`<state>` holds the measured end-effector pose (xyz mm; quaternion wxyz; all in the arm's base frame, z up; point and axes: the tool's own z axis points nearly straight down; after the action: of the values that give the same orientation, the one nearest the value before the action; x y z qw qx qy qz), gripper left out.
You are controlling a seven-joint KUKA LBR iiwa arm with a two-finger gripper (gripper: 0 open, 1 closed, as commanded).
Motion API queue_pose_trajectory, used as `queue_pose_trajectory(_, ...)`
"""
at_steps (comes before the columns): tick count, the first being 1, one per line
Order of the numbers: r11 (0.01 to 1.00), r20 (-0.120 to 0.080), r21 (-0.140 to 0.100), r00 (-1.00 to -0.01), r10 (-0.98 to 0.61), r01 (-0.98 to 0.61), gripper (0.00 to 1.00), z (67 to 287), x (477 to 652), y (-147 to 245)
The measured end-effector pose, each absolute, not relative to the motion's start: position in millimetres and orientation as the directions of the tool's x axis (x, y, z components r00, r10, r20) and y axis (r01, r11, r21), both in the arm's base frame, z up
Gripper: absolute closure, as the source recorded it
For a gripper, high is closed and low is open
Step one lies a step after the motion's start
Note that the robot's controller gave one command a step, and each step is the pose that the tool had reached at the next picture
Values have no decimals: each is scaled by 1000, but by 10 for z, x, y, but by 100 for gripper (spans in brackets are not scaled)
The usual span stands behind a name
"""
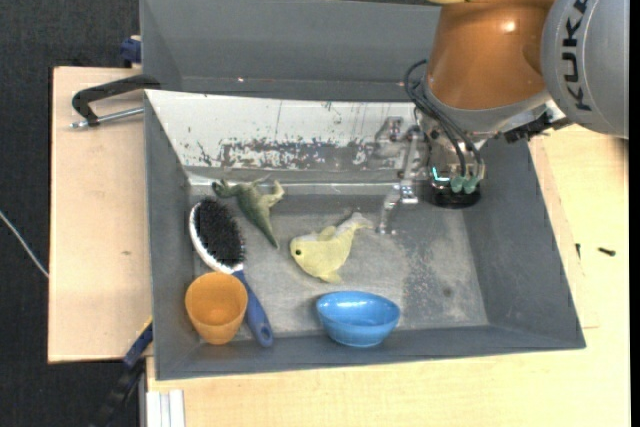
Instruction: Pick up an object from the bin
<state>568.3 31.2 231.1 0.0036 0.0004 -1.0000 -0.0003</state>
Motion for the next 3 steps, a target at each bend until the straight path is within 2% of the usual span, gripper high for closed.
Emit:
queue_pose_trajectory(1,992,8,3,-992,-123,-123,0,1122,5668,1091)
queue_pose_trajectory(2,988,-7,2,-988,-152,-152,0,713,5595,857)
queue_pose_trajectory(3,988,-15,2,-988,-153,-153,100,749,5621,869)
